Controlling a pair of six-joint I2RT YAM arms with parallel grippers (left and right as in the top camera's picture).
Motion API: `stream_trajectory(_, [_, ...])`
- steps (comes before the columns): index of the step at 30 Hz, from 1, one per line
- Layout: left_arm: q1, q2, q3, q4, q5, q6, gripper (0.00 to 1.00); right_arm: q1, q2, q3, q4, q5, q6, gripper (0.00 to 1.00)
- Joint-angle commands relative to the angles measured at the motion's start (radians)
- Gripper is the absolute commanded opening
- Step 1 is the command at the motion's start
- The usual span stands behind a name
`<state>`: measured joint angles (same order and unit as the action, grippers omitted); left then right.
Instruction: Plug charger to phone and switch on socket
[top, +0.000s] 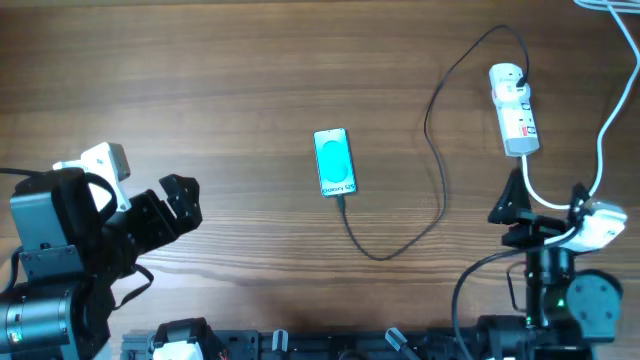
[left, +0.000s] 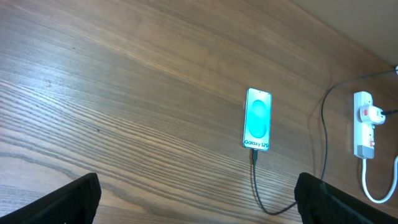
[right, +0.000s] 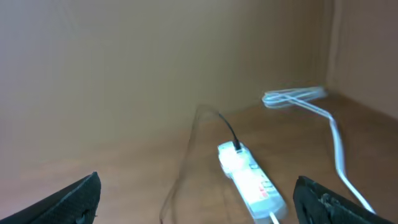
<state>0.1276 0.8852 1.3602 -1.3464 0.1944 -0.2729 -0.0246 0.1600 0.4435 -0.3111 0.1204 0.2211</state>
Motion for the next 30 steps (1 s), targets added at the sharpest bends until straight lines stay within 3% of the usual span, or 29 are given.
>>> stream_trajectory(1, [0.009,0.000,-0.005,0.002,-0.006,0.003,1.00,-0.033,-0.075,-0.145,0.153,-0.129,-0.011,1.00])
stream_trajectory(9, [0.009,0.000,-0.005,0.002,-0.006,0.003,1.00,-0.035,-0.143,-0.337,0.352,-0.142,-0.011,1.00])
stream_trajectory(26, [0.009,0.000,-0.005,0.002,-0.006,0.003,1.00,-0.082,-0.157,-0.438,0.318,-0.145,-0.013,1.00])
stream_trajectory(30, [0.009,0.000,-0.005,0.002,-0.006,0.003,1.00,-0.082,-0.157,-0.438,0.316,-0.148,-0.102,1.00])
